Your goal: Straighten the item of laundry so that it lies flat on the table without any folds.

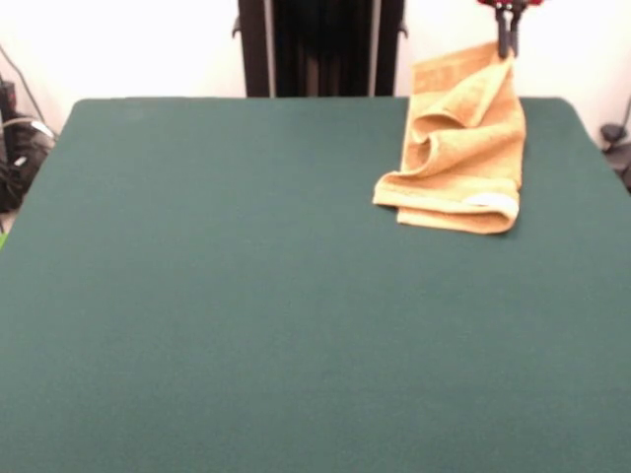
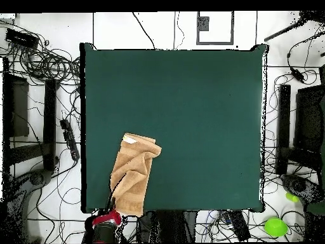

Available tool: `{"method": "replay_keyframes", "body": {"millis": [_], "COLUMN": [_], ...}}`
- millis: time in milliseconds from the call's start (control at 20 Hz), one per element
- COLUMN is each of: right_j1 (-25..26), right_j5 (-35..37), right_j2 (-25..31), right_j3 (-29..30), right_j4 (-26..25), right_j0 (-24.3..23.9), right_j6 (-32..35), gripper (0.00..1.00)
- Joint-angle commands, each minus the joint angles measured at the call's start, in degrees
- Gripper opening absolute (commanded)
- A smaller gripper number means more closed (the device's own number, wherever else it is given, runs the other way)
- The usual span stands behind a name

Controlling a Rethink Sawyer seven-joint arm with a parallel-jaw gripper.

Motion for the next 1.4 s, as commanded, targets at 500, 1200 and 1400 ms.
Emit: {"method": "replay_keyframes", "body": {"millis": [500,1200,1400], "right_j1": [13.2,17.06,17.8], "right_j5": [11.53,15.1,17.94], "right_j2": [-9.75,-13.65,-14.85], "right_j3": [-17.42,-22.9,-24.49], "right_j4": [13.92,10.88,11.41], "right_j0": [14.02,17.47,19.11], "right_j6": [-9.25,-1.6,-2.42], "gripper": [0.0,0.0,0.0]}}
